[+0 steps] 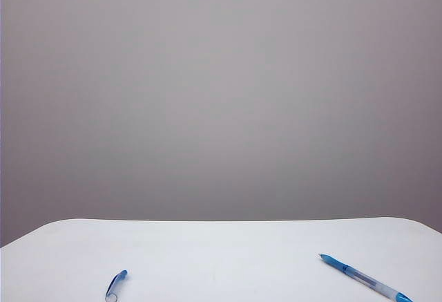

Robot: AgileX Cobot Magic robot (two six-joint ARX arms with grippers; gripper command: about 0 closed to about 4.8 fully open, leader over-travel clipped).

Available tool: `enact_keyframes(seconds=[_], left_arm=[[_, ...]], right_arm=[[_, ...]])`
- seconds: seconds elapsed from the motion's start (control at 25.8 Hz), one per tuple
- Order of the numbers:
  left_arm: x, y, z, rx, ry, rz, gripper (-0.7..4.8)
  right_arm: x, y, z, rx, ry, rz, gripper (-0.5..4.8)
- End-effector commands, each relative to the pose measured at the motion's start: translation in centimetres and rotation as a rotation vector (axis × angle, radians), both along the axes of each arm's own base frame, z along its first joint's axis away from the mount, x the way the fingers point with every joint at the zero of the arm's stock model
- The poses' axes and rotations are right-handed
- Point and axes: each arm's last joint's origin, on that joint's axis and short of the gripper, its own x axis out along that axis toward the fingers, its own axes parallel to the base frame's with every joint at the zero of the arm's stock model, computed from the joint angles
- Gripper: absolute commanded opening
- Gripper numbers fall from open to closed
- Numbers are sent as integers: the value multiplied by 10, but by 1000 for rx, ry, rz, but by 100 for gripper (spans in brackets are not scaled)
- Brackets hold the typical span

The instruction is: Pick up the pen and remove the cap.

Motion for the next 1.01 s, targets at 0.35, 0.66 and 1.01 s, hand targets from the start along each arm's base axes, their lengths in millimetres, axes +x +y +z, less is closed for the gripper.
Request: enact_keyframes(seconds=[0.35,0.66,1.01], left_arm=[[0,3,-9,47,83,41,46],[3,29,1,-85,29,80,21],[3,37,-5,-91,78,165,21]], right_arm=[[12,0,-46,-67,93,-26,-1],[12,1,-45,-89,77,-9,-1],[11,1,-55,-106,185,-6,-1]])
